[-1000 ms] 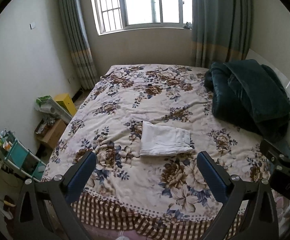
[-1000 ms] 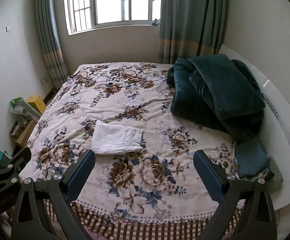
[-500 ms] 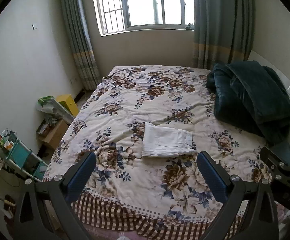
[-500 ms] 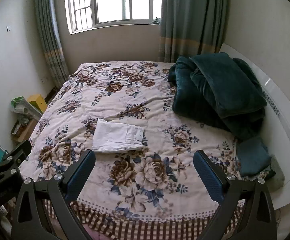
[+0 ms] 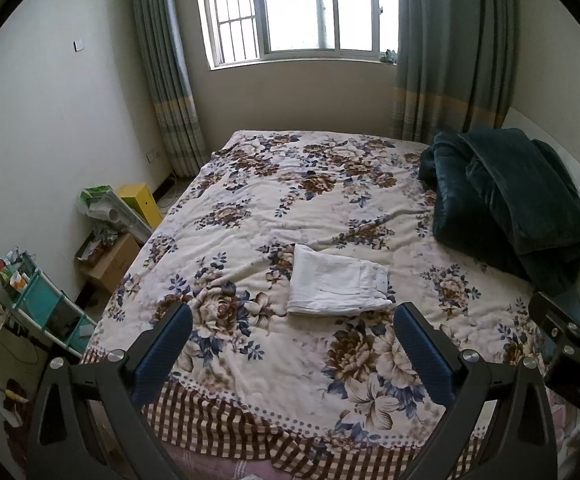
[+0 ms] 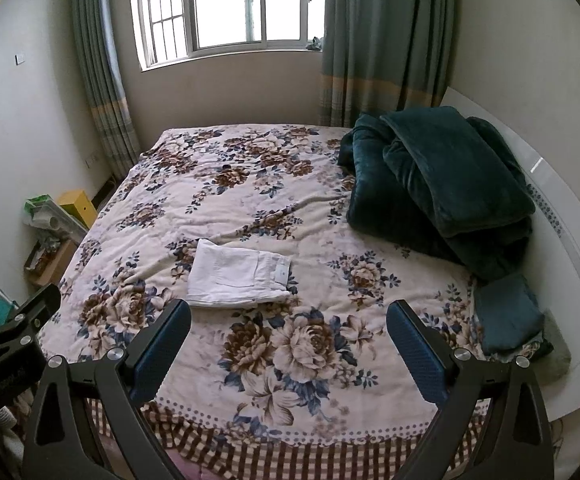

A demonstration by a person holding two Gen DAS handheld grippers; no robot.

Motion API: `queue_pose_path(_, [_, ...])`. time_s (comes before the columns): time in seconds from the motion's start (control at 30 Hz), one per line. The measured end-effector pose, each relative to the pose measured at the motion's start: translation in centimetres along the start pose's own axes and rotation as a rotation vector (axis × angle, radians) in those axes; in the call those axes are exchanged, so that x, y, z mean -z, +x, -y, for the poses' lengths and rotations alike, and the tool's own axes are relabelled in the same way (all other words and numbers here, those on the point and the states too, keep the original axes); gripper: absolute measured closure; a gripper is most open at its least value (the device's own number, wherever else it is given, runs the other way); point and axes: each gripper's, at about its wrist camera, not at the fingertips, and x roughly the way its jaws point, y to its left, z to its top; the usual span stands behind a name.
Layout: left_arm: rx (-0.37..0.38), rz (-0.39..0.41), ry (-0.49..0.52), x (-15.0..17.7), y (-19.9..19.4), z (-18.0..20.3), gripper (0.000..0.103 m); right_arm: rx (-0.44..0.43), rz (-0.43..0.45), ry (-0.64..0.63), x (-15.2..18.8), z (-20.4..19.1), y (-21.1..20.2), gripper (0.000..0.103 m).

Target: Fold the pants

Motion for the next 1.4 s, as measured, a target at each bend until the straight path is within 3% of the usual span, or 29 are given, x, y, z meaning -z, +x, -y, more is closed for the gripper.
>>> queue_pose_path(0.23, [0.001, 0.008, -0.003, 0.0, -0.3, 0.0, 0.000, -0.038, -0.016, -0.013, -0.5, -0.4, 0.2, 0.000])
queue_pose_path(1.4, [0.015, 0.066, 0.001, -0.1, -2.3, 0.8, 0.000, -0.034, 0.024, -0.014, -1.7, -1.3, -1.1, 0.000])
